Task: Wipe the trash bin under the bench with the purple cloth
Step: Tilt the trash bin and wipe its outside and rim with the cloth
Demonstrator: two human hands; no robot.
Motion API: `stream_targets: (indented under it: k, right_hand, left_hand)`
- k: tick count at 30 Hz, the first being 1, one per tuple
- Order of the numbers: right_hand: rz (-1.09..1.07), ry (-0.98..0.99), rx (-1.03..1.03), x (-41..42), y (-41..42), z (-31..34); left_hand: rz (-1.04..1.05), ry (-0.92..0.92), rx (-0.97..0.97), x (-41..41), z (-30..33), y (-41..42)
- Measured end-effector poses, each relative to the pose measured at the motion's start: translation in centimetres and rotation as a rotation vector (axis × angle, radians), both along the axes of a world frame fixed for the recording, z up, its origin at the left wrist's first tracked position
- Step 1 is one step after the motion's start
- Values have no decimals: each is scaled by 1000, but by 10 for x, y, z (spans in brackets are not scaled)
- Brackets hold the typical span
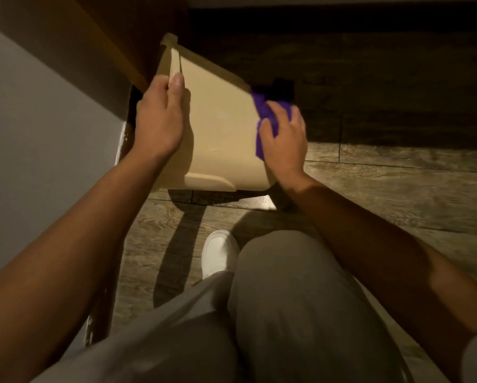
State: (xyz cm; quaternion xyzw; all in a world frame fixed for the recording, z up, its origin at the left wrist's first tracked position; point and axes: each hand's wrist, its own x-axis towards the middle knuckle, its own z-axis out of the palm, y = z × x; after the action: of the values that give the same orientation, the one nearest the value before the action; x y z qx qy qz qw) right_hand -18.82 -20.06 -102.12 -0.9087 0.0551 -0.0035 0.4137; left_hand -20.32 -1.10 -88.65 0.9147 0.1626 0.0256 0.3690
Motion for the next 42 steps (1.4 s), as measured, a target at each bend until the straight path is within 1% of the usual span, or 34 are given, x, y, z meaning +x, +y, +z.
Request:
stream_targets:
  k: [3, 5, 6, 9, 11, 12, 14, 17, 18, 20, 22, 23, 25, 28, 30, 31, 33, 36, 39, 40, 42]
  right_hand:
    - [-166, 144, 94, 12, -13, -2]
    - [-187, 160, 132, 11, -13, 5]
    - [-142, 117, 138, 5, -6, 13]
    - [128, -124, 173, -17, 31, 45]
    - [264, -262, 210, -26, 58, 63]
    - [292, -308, 200, -26, 70, 71]
    - [277, -350, 132, -13, 81, 79]
    - [157, -262, 62, 17, 69, 68]
    - [94, -200, 38, 28, 59, 60]
    - [-30, -10, 12, 44, 33, 41]
    - [-90, 163, 47, 46, 9, 24]
    - [-95, 204, 45, 41, 2, 22]
    - [-45, 174, 60, 21, 1, 26]
    - [191, -21, 175, -17, 29, 53]
    - [315, -172, 209, -28, 54, 70]
    - [338, -212, 213, -26, 64, 77]
    - [305, -234, 202, -9, 72, 82]
    - [119, -156, 158, 21, 58, 66]
    - [-12, 37, 55, 33, 24, 32]
    - [-47, 97, 49, 33, 12, 22]
    - [-144, 198, 101, 30, -7, 8]
  left_hand:
    - [3, 6, -12, 3, 1, -1]
    - [4, 13, -20, 6, 3, -3]
    - [3, 14, -26, 9, 4, -5]
    - [-10, 34, -77, 19, 6, -11]
    - [-43, 46, -125, 26, 9, -16]
    - [-60, 56, -147, 28, 11, -18]
    - [-58, 74, -172, 30, 13, -18]
    - [-20, 37, -125, 27, 13, -16]
    - [-8, 24, -107, 26, 12, -16]
    - [10, 15, -93, 25, 10, -18]
    - [32, 18, -115, 24, 8, -20]
    - [36, 24, -120, 24, 7, -20]
    - [36, 37, -148, 24, 6, -17]
    - [13, 54, -199, 27, 9, -16]
    - [9, 50, -213, 30, 9, -21]
    - [16, 44, -207, 32, 9, -23]
    - [20, 31, -163, 33, 9, -21]
    - [-61, 62, -73, 32, 9, -10]
    - [-68, 83, -95, 31, 7, -7]
    - [-60, 65, -89, 30, 7, -9]
    - [-31, 25, -70, 27, 7, -13]
